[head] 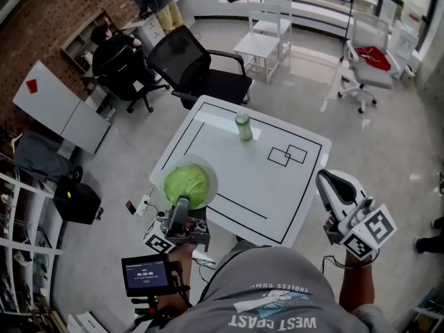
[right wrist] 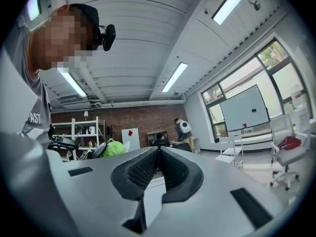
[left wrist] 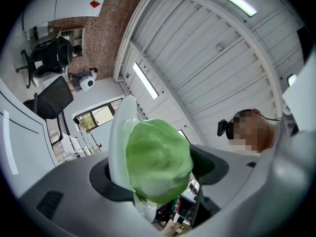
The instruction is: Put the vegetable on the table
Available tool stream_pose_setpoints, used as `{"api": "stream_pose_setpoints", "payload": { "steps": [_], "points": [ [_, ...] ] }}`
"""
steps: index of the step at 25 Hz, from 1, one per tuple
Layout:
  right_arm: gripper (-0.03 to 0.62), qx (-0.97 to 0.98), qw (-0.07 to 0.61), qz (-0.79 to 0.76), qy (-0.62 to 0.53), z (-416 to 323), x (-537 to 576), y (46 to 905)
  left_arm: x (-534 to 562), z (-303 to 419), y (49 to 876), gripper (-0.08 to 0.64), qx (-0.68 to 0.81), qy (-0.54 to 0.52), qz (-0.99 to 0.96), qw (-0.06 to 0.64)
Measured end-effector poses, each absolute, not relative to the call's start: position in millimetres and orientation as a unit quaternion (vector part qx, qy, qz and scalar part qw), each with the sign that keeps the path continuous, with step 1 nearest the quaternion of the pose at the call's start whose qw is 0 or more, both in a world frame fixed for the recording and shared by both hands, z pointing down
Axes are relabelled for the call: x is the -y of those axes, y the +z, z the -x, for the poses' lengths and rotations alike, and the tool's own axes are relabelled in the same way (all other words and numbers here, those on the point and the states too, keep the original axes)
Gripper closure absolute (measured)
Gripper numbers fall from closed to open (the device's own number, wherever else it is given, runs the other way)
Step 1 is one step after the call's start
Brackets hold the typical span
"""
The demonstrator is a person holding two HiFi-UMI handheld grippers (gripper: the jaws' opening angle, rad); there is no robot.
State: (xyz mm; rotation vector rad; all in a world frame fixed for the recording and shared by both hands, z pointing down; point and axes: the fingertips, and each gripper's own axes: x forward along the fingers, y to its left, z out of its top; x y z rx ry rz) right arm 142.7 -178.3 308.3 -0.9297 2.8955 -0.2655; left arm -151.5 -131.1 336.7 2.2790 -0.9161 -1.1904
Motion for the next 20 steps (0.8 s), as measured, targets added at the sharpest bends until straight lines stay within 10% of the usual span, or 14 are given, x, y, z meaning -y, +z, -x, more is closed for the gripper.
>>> {"api": "stream_pose_setpoints", "payload": {
  "steps": [20],
  "points": [
    [0.583, -0.928, 0.026, 0.356, -0.106, -109, 225, 327, 226, 188, 362, 0.215, 0.303, -0.425, -0.811, 0.265]
  ]
}}
